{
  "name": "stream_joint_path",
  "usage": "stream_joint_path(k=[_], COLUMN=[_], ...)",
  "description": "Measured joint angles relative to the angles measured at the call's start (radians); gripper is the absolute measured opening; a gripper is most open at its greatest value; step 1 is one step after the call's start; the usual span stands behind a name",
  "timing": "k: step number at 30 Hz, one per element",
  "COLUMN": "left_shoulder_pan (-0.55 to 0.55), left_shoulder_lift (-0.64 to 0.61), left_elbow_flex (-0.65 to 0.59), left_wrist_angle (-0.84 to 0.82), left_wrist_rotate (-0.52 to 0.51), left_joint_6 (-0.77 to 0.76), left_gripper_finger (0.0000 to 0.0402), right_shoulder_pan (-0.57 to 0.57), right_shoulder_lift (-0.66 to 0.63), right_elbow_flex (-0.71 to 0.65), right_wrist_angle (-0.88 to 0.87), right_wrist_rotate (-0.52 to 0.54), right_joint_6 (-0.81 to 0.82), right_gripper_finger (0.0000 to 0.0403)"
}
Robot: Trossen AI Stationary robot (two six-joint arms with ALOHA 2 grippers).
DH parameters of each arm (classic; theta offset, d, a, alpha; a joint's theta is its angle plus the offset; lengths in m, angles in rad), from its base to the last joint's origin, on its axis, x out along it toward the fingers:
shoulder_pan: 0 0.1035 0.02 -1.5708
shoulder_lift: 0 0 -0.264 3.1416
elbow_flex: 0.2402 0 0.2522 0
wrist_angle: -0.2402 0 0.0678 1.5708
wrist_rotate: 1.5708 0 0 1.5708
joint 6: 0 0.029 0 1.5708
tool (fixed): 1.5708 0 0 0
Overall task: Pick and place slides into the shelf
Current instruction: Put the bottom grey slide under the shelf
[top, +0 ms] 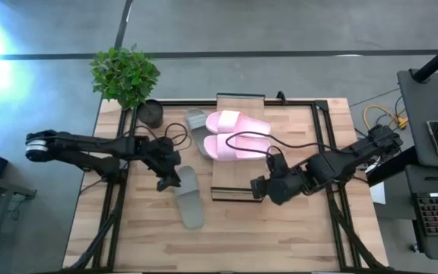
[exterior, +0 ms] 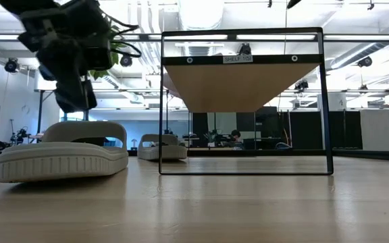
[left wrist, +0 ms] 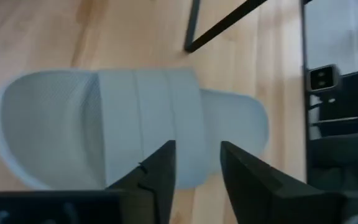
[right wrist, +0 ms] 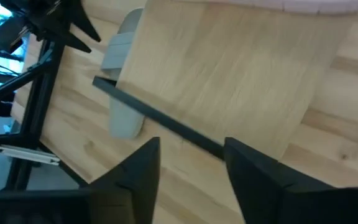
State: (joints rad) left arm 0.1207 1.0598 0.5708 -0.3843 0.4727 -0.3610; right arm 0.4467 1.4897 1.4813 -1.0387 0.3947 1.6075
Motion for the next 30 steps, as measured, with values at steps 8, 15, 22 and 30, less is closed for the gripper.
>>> stream_joint_path(k=[8,15,22,30], left_shoulder_pan=[0.108,0.167,0.188,0.236], left_shoulder_lift=[0.103,0.238,0.282,0.211], left_elbow_flex=[0.048,0.042,0.042,0.05], left_wrist_angle=[0.0,0.003,0.007,0.01], left_wrist_rotate=[0.112,0.27,0.286,0.188], left_joint_6=[0.0,0.013,0.061,0.111], left_gripper_finger=[0.0134,0.0134,0.0134,0.0135], right_shoulder_pan=[0.076,0.115,0.125,0.125], right_shoulder_lift=[-0.012,-0.01,-0.009,-0.009], right_elbow_flex=[0.0,0.0,0.0,0.0], right_wrist_angle=[-0.003,-0.004,-0.004,-0.018], right_wrist_rotate=[0.082,0.122,0.132,0.132], right_joint_6=[0.096,0.145,0.148,0.148], right_gripper_finger=[0.0224,0.0227,0.0226,0.0226])
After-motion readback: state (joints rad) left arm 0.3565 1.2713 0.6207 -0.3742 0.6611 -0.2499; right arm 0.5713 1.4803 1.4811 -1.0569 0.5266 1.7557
